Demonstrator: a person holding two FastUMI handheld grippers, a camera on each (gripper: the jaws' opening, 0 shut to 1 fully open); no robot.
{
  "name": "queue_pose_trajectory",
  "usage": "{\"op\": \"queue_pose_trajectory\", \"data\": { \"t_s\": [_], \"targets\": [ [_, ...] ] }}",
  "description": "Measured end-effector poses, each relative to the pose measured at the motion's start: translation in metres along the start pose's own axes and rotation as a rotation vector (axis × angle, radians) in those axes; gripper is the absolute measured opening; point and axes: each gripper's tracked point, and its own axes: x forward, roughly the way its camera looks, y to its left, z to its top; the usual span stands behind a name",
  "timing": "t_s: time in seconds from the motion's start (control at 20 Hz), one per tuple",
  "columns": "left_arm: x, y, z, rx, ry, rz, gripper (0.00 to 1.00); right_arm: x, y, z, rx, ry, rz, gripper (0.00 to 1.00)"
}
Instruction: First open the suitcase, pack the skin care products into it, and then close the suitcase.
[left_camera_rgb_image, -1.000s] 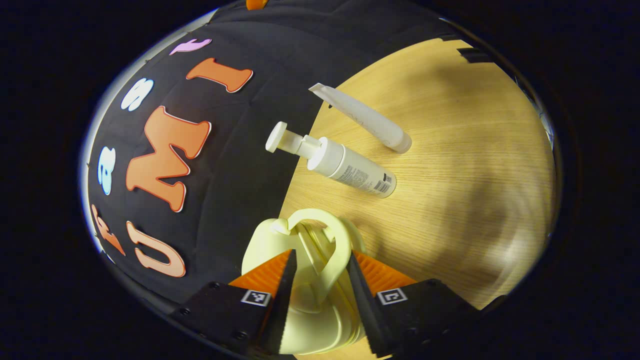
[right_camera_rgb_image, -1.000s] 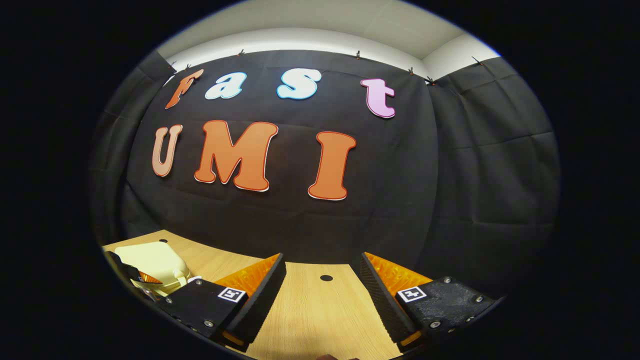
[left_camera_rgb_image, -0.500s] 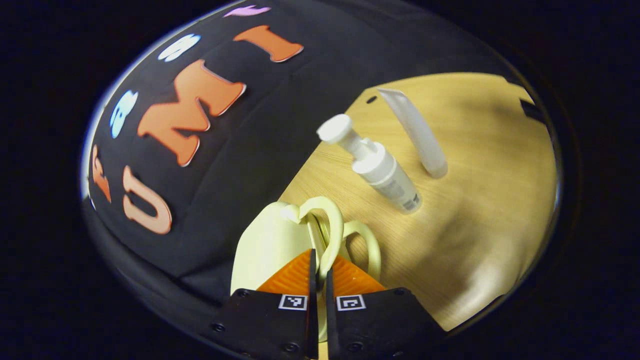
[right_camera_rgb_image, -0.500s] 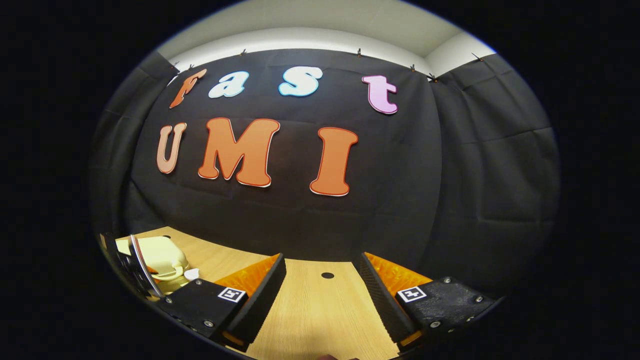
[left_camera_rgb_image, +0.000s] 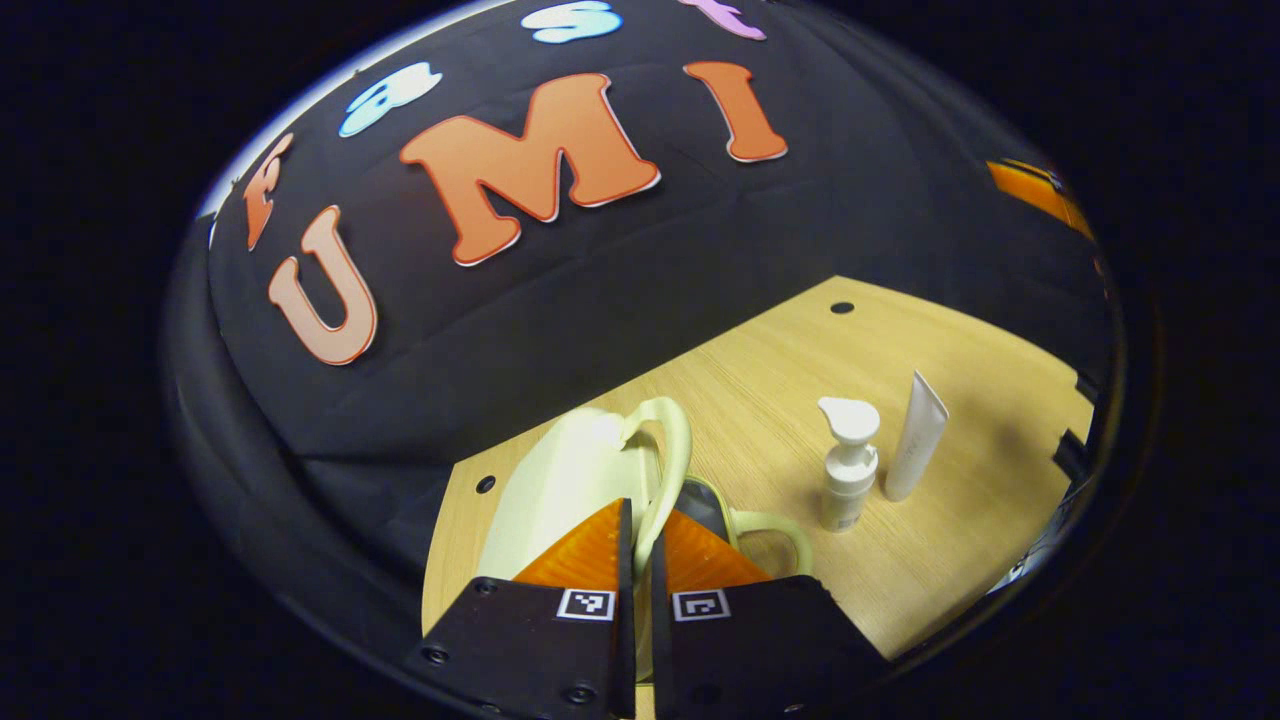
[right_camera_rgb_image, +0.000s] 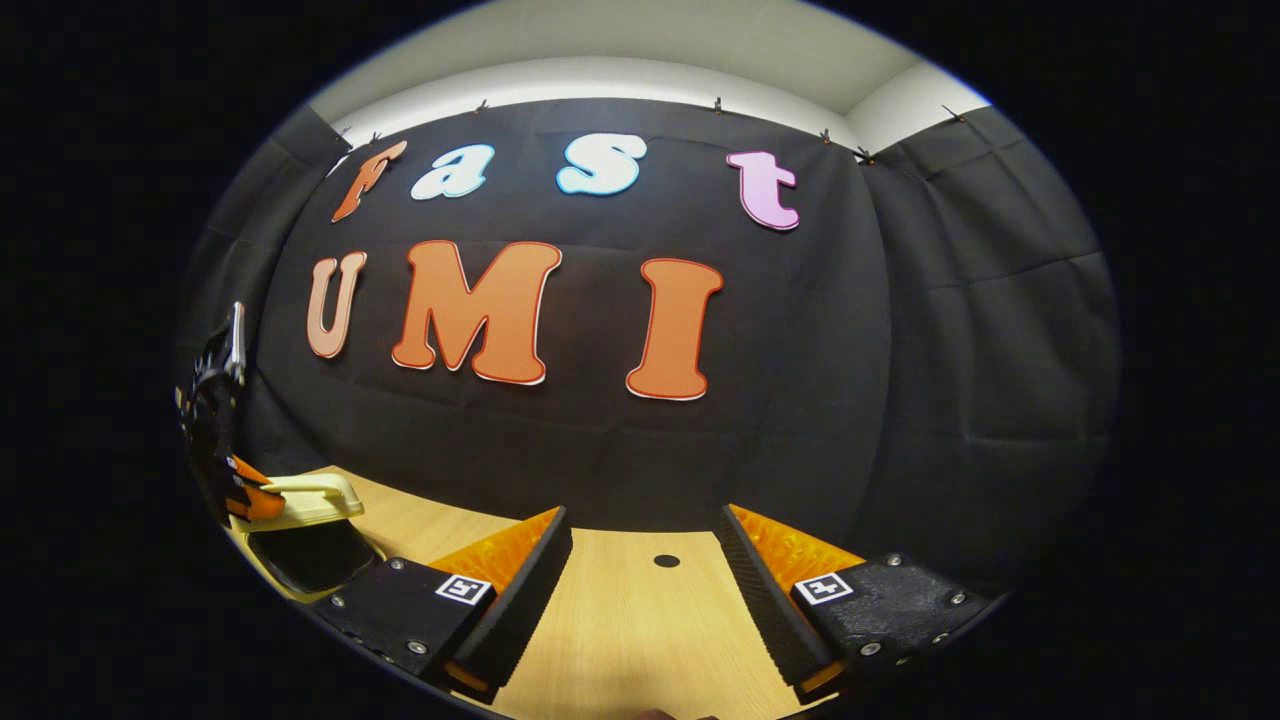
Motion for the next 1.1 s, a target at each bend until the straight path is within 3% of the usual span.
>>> {"op": "queue_pose_trajectory", "data": {
  "t_s": [0.3, 0.7, 1.1],
  "targets": [
    [-0.007, 0.095, 0.024, -0.273, -0.052, 0.014, 0.07, 0.02, 0.049, 0.017, -0.055, -0.015, 0.059, 0.95],
    [0.0, 0.245, -0.01, -0.315, -0.079, 0.163, 0.07, 0.032, 0.114, 0.021, -0.058, 0.006, 0.1, 0.95],
    [0.024, 0.348, -0.1, -0.355, 0.038, 0.249, 0.07, 0.029, 0.15, 0.015, -0.089, 0.062, 0.093, 0.95]
  ]
}}
